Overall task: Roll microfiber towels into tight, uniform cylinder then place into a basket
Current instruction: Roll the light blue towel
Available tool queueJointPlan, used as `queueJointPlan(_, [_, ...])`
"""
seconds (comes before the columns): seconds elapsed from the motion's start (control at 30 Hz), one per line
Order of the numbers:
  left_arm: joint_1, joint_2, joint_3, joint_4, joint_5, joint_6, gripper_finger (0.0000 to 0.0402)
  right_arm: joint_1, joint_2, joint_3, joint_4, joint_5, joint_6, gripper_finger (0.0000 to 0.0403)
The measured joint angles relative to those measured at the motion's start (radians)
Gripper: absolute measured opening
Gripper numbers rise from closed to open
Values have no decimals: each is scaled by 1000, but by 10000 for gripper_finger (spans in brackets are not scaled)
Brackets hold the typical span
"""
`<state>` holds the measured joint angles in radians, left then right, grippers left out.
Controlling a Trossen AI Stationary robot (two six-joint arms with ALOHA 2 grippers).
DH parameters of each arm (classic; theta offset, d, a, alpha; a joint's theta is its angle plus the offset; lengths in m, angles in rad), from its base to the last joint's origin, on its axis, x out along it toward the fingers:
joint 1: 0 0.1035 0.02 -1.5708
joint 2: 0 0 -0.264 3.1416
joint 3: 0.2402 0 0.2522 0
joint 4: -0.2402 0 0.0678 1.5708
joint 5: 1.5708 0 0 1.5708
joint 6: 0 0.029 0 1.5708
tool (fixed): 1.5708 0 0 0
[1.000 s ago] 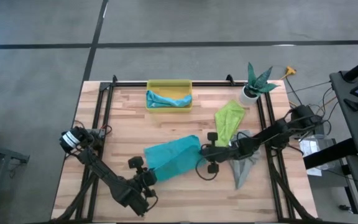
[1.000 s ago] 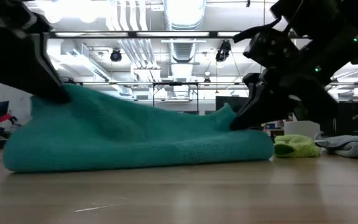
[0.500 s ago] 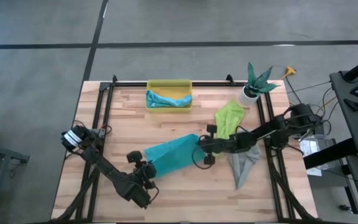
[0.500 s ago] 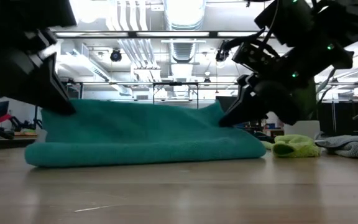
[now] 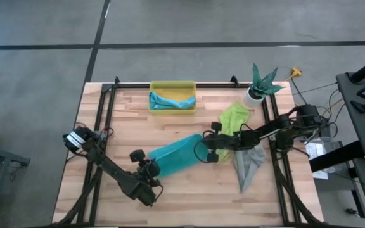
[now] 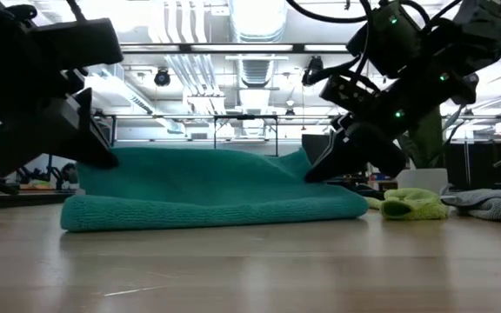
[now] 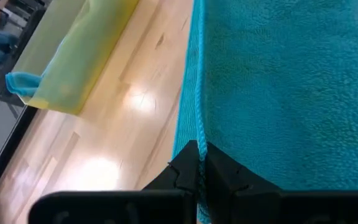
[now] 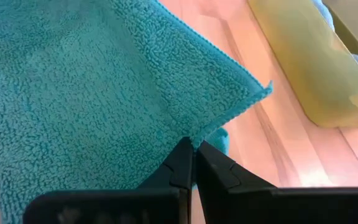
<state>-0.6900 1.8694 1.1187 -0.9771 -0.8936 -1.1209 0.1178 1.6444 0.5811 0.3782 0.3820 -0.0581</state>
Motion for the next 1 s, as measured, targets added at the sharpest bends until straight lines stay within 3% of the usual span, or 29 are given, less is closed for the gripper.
queueJointPlan(0.6, [16, 0, -13, 6, 24, -52, 1, -22, 10, -9, 11, -24, 47, 12])
queueJointPlan(0.83, [30, 0, -24, 3, 25, -79, 57, -47, 147, -9, 142, -10, 57, 73])
queueJointPlan(1.0, [43, 0, -30, 4, 24, -79, 106, -53, 235, -4, 273, 130, 16, 122])
